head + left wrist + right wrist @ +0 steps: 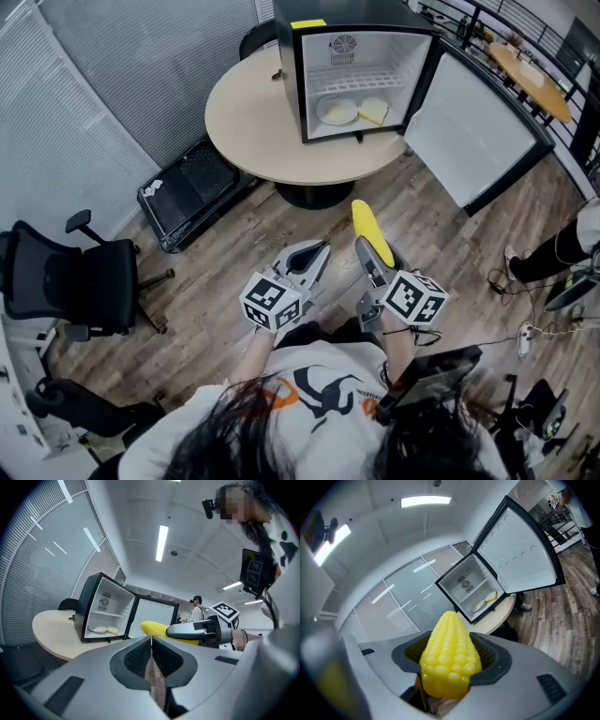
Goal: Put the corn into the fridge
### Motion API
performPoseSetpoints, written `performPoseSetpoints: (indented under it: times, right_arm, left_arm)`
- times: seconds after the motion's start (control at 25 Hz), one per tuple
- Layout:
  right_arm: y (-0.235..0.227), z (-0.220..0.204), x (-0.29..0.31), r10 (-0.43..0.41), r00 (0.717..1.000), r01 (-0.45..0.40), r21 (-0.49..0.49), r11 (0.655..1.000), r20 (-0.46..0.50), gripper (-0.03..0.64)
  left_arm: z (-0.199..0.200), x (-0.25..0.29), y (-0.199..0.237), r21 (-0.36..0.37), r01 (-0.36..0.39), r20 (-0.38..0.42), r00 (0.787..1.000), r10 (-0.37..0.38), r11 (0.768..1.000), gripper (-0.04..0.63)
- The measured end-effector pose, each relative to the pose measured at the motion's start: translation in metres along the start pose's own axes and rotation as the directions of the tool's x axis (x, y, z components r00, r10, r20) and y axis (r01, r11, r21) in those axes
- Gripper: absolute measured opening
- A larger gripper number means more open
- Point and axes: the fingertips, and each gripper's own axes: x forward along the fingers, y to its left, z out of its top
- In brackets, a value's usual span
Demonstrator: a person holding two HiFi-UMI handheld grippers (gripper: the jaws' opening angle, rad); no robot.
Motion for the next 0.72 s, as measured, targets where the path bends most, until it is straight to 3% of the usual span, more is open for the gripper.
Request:
performPoseSetpoints:
  times: [0.32,0.72]
  right_arm:
    - [0.001,-0.005,0.007,-0.023,1.0,0.023,-0.002,1.0,-0.01,0.255]
    - [-0.017,0.02,0.042,-0.008,1.0,0.008,-0.003,1.0,-0.021,0.255]
  left_arm:
    - [-0.004,0.0,0.01,-0.021,0.014,-0.005,1.0,-0.014,1.0,0.009]
    - [0.003,0.029,0.034,-0.014,-0.011,-0.005,1.0,0.011,1.0,0.009]
